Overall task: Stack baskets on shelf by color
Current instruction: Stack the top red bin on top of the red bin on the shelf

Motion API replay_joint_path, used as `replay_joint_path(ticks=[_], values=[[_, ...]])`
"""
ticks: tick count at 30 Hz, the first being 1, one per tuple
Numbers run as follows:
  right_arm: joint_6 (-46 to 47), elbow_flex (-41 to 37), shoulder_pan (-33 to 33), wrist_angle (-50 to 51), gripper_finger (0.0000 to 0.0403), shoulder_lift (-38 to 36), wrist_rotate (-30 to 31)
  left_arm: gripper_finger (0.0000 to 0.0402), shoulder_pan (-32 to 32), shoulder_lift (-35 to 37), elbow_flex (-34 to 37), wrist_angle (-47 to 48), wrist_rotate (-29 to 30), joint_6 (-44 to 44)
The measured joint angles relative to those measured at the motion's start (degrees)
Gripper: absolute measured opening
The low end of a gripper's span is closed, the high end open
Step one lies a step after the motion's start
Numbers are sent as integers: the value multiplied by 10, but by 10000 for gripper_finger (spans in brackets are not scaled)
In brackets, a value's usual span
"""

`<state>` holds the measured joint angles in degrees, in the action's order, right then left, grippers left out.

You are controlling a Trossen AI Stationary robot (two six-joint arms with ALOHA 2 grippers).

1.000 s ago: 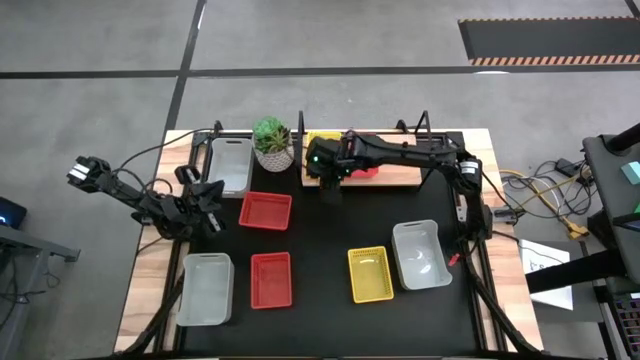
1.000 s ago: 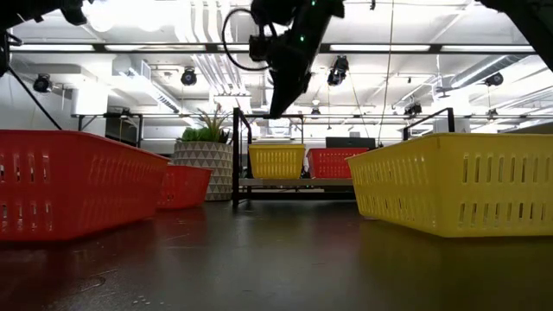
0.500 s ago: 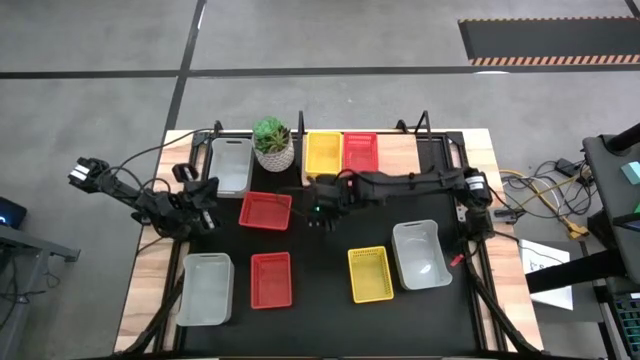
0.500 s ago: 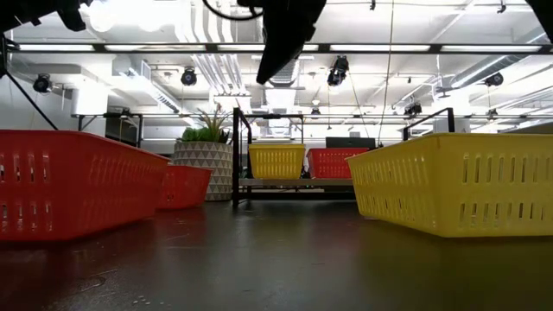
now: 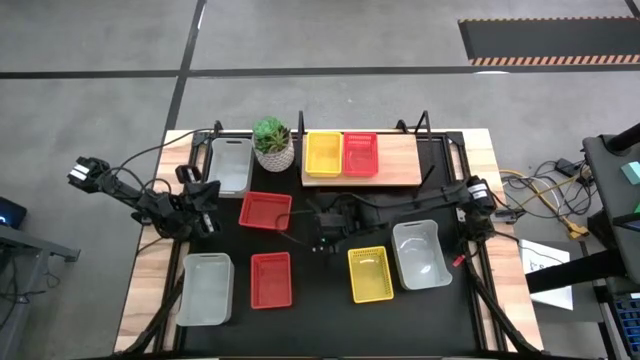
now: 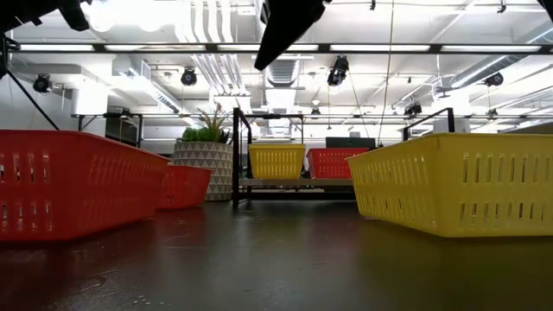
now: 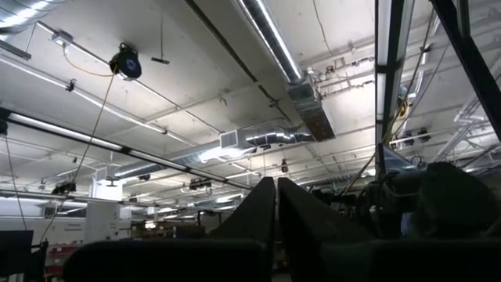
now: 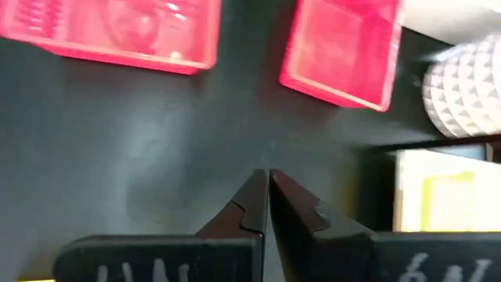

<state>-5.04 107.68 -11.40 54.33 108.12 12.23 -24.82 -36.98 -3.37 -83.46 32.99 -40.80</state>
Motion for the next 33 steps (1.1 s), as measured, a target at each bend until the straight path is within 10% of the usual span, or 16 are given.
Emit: replay_joint_path(ticks=[14, 33], values=[[11, -137, -48, -112, 9, -32, 28, 2, 0, 0, -1, 0, 0, 15], [-51, -526, -54, -656, 9, -219, 49, 2, 0, -1, -3, -3, 0, 16]])
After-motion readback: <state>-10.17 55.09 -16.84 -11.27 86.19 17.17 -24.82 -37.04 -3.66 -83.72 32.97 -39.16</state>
